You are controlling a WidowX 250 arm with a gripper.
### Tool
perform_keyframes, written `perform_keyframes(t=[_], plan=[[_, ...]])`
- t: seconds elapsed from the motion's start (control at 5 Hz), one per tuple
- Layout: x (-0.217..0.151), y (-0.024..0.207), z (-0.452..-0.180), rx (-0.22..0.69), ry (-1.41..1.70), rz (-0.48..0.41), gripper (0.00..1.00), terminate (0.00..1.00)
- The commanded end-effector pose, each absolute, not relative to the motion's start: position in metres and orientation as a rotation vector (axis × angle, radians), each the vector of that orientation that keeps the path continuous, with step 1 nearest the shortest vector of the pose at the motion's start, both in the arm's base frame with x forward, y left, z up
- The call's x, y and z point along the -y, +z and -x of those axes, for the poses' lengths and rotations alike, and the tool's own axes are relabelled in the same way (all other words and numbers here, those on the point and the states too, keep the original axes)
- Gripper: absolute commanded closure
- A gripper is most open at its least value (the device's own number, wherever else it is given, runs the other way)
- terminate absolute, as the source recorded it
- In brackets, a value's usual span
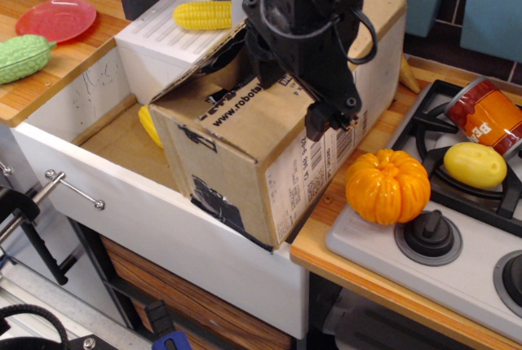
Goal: Close small4fbox flaps
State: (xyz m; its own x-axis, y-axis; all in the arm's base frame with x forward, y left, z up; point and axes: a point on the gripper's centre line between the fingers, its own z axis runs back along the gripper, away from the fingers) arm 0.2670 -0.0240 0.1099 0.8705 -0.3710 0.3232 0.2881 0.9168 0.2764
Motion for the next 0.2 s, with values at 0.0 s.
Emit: perform_keyframes(t=[0.0], plan=[[0.0163, 0.1147, -0.2865, 0.442, -0.333, -0.172, 0.0, 1.0]])
